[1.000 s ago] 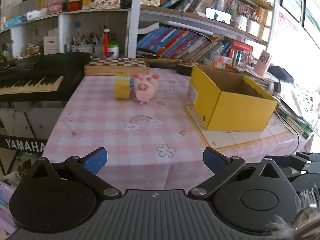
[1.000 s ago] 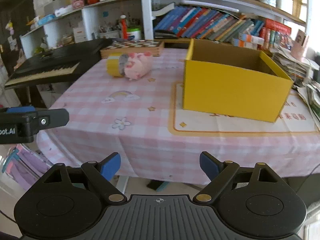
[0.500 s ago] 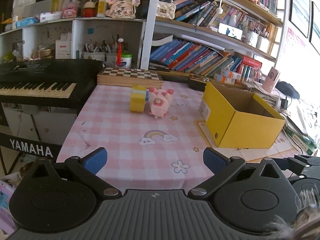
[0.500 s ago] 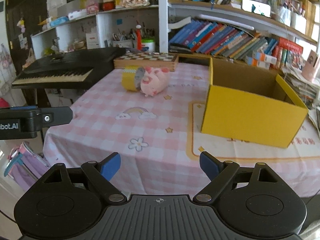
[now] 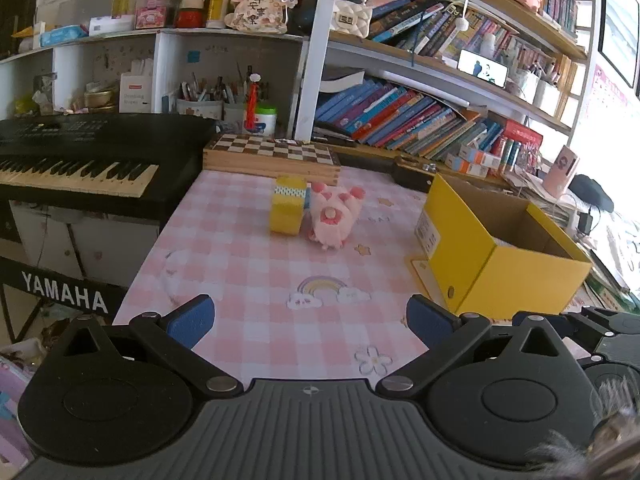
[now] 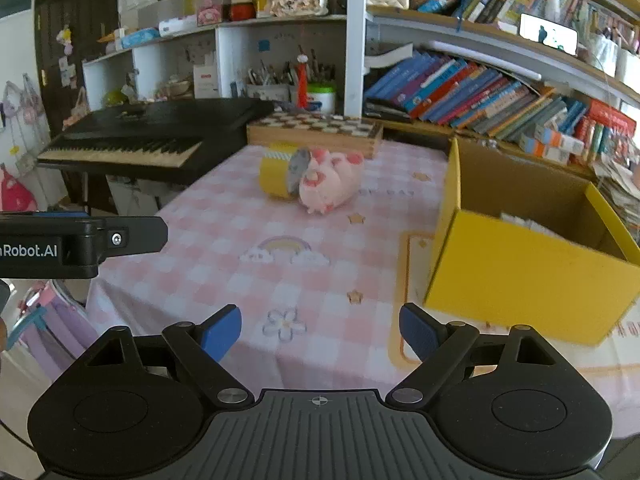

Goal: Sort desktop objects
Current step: 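Withdraw both open tools from the box toward the tape and plush pig, then close the left tool on the yellow tape while the right tool grasps the pink pig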

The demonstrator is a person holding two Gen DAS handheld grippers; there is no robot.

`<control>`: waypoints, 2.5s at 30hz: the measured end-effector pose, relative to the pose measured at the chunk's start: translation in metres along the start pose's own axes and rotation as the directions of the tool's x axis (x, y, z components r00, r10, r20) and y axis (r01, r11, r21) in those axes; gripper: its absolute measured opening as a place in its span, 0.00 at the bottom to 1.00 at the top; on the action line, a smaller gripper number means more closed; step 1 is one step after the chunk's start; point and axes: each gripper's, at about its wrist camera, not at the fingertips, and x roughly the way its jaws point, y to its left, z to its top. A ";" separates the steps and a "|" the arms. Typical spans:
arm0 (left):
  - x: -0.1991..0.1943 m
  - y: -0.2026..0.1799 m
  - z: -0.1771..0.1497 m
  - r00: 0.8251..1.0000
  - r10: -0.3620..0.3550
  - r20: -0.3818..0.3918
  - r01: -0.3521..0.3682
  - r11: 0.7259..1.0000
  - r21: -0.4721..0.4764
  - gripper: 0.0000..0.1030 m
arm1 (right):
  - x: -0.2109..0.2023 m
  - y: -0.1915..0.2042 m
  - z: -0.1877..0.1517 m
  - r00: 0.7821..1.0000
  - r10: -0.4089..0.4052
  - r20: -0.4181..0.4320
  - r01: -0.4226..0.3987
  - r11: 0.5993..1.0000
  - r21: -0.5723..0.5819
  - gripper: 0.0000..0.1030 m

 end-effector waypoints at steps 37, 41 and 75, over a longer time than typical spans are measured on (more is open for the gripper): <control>0.116 0.026 0.073 0.994 0.113 0.003 -0.113 0.992 -0.053 1.00 | 0.132 -0.047 0.108 0.998 0.064 0.009 -0.065 0.989 0.131 0.86; 0.126 0.028 0.084 0.994 0.109 0.020 -0.108 0.992 -0.064 1.00 | 0.143 -0.051 0.113 0.998 0.068 -0.007 -0.066 0.989 0.136 0.86; 0.218 0.043 0.095 0.989 0.019 -0.149 -0.035 0.994 -0.101 0.38 | 0.229 -0.074 0.144 0.987 0.105 -0.122 -0.070 0.964 0.255 0.86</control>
